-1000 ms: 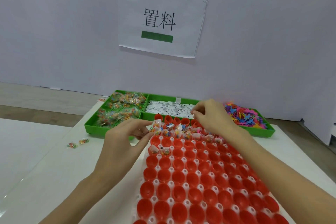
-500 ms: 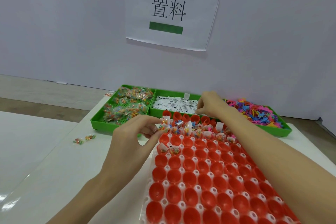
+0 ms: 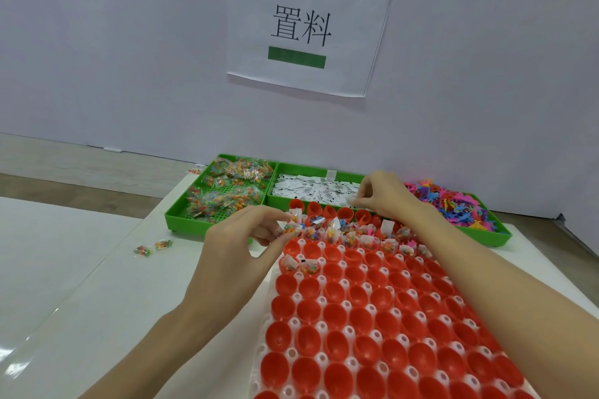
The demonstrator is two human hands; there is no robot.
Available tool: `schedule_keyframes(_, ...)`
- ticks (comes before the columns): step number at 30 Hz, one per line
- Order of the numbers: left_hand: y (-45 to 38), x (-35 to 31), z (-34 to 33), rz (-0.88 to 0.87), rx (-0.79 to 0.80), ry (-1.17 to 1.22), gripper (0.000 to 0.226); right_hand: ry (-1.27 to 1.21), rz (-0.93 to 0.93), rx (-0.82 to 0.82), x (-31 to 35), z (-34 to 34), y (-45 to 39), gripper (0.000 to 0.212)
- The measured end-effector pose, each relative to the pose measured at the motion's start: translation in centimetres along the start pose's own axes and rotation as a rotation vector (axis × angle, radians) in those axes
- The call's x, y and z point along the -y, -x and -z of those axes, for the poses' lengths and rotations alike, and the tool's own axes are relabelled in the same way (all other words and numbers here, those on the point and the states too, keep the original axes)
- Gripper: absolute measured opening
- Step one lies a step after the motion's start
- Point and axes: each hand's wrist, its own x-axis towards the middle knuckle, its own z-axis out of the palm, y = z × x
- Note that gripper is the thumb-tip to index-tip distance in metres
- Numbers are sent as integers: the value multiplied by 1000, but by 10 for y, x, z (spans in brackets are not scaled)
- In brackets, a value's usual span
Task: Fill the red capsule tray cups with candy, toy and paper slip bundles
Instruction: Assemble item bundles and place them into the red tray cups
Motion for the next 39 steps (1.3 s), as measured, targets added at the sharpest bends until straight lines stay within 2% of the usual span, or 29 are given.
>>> schedule_keyframes(3,1,0,0,-7,9,-28,24,21,0,-10,-1,2,5,17)
schedule_keyframes(7,2,-1,-2,-18,20,-49,27,-48,-15,-27,-3,5,7,27)
schedule_keyframes(11,2,-1,-1,-8,27,-55,27,-27,-9,-39,-7,2,5,17)
schedule_keyframes(18,2,-1,0,7,29,-58,24,-58,-31,-78,-11,-1,5,34)
schedule_keyframes(24,1,-3,2,46,28,-35,23,-124,-25,-75,-14,1,6,23)
schedule_keyframes(27,1,-5,4,135,33,47,22,-141,-32,-66,-14,5,9,12)
schedule_keyframes(30,-2,-10,5,286,60,242,22,-259,-48,-102,-4,14,20,15)
schedule_keyframes(35,-2,-18,6,424,149,454,28,-678,-35,-221,36,35,82,10)
schedule_keyframes(39,0,-27,6,497,227,585,33,-827,5,-174,65,32,155,9)
